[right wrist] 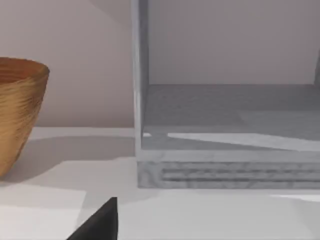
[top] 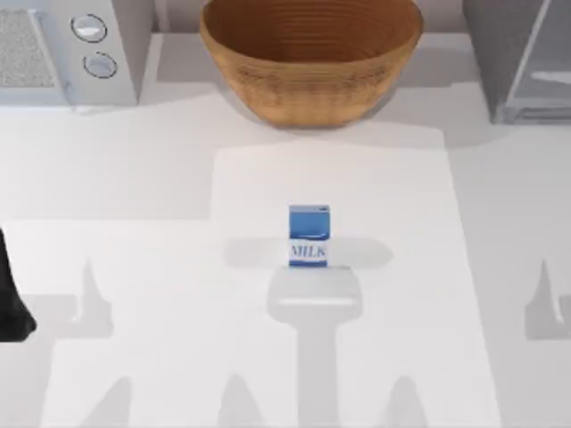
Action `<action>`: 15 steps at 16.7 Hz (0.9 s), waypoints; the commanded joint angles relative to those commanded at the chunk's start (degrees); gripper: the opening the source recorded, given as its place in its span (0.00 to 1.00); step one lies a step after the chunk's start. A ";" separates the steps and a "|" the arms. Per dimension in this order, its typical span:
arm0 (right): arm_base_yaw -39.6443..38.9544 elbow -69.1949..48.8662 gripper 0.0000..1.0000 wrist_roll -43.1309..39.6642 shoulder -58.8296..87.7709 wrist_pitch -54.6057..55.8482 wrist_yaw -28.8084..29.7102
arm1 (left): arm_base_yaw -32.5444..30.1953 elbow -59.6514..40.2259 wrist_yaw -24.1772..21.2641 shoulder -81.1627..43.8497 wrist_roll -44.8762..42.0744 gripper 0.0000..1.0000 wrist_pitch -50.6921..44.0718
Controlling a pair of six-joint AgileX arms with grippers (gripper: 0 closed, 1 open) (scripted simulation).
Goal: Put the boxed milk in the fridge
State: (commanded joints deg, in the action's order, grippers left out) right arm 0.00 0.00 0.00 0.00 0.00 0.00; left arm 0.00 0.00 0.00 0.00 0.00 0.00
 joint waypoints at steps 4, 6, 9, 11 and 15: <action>-0.89 -0.62 1.00 0.18 1.63 1.11 0.67 | 0.00 0.00 0.00 0.00 0.00 1.00 0.00; -2.89 -2.05 1.00 0.51 5.51 3.70 2.30 | 0.00 0.00 0.00 0.00 0.00 1.00 0.00; -7.71 -5.69 1.00 1.06 15.46 10.25 6.61 | 0.00 0.00 0.00 0.00 0.00 1.00 0.00; -11.76 -8.92 1.00 1.37 24.14 16.01 10.47 | 0.00 0.00 0.00 0.00 0.00 1.00 0.00; -21.25 -16.89 1.00 1.83 45.19 30.11 19.95 | 0.00 0.00 0.00 0.00 0.00 1.00 0.00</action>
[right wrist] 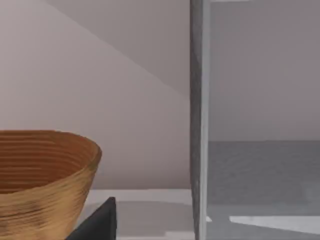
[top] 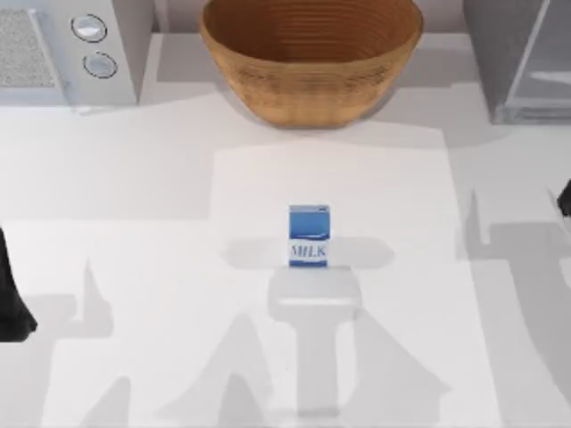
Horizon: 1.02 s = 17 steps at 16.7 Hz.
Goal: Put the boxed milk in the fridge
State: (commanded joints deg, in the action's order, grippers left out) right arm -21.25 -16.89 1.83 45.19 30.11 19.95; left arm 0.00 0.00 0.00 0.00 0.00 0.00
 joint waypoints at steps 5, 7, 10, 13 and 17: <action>-13.02 -11.14 1.00 0.42 30.20 19.72 13.54 | 0.00 0.00 0.00 0.00 0.00 1.00 0.00; -18.07 -15.52 1.00 0.50 42.55 27.48 18.94 | 0.00 0.00 0.00 0.00 0.00 1.00 0.00; -25.01 -21.66 1.00 0.45 60.29 38.34 26.55 | 0.00 0.00 0.00 0.00 0.00 1.00 0.00; -30.87 -27.04 1.00 0.21 76.22 47.77 33.13 | 0.00 0.00 0.00 0.00 0.00 1.00 0.00; -36.37 -32.52 1.00 -0.34 92.29 57.13 39.46 | 0.00 0.00 0.00 0.00 0.00 1.00 0.00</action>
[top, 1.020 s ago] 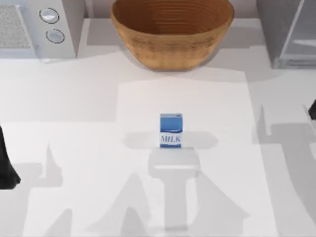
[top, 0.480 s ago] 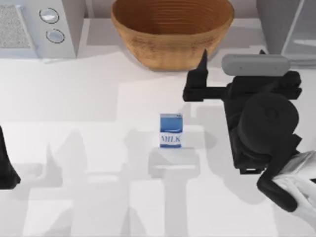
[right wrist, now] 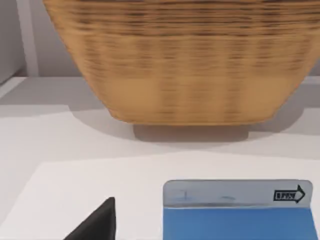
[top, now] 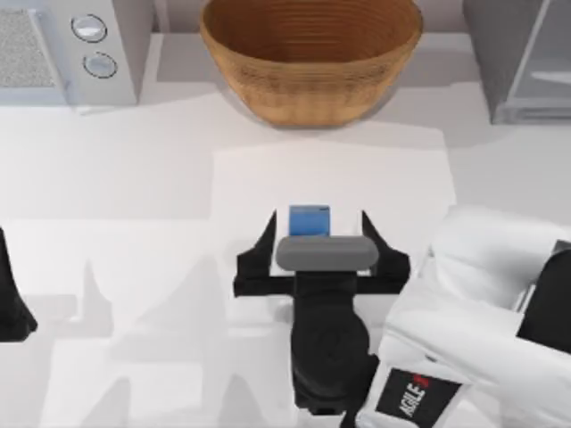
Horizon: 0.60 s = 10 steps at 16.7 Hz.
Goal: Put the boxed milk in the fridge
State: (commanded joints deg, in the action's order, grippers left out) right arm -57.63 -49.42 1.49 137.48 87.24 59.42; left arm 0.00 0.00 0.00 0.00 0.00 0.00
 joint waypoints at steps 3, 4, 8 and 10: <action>-2.19 -2.35 1.00 -0.34 6.40 3.91 2.56 | 0.00 0.00 0.00 0.00 0.00 1.00 0.00; -2.48 -2.68 1.00 -0.39 7.25 4.45 2.90 | 0.00 0.00 0.00 0.00 0.00 1.00 0.00; -2.58 -2.79 1.00 -0.41 7.55 4.64 3.02 | 0.00 0.00 0.00 0.00 0.00 1.00 0.00; -2.15 -2.80 1.00 -0.39 7.48 4.36 2.71 | 0.00 0.00 0.00 0.00 0.00 1.00 0.00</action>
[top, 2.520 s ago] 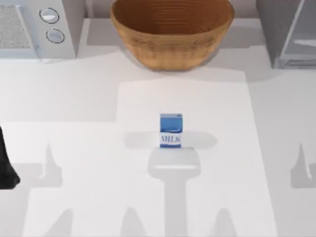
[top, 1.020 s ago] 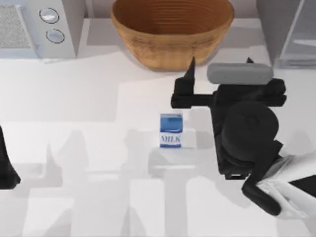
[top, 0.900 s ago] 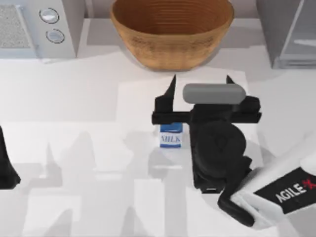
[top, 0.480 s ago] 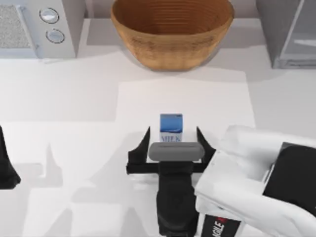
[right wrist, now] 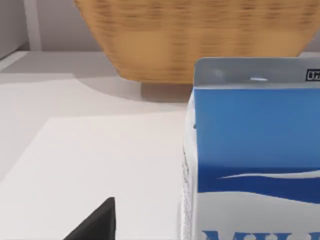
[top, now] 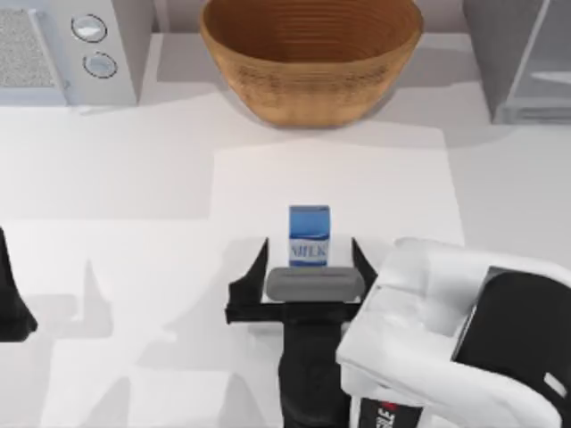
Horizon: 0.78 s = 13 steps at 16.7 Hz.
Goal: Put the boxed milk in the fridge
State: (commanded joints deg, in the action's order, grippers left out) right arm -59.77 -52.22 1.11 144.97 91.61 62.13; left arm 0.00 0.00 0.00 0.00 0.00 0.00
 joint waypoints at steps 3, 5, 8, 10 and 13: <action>2.58 -2.91 1.00 -0.09 0.63 -1.99 -2.71 | 0.00 0.00 0.00 0.00 0.00 1.00 0.00; 4.80 -5.30 1.00 -0.19 1.21 -3.70 -4.92 | 0.00 0.00 0.00 0.00 0.00 1.00 0.00; 6.17 -6.76 1.00 -0.24 1.57 -4.75 -6.28 | 0.00 0.00 0.00 0.00 0.00 1.00 0.00; 6.17 -6.76 1.00 -0.24 1.57 -4.75 -6.28 | 0.00 0.00 0.00 0.00 0.00 1.00 0.00; 6.17 -6.76 0.77 -0.24 1.57 -4.75 -6.28 | 0.00 0.00 0.00 0.00 0.00 1.00 0.00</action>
State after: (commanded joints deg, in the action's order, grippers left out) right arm -53.61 -58.98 0.87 146.54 86.85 55.85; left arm 0.00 0.00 0.00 0.00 0.00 0.00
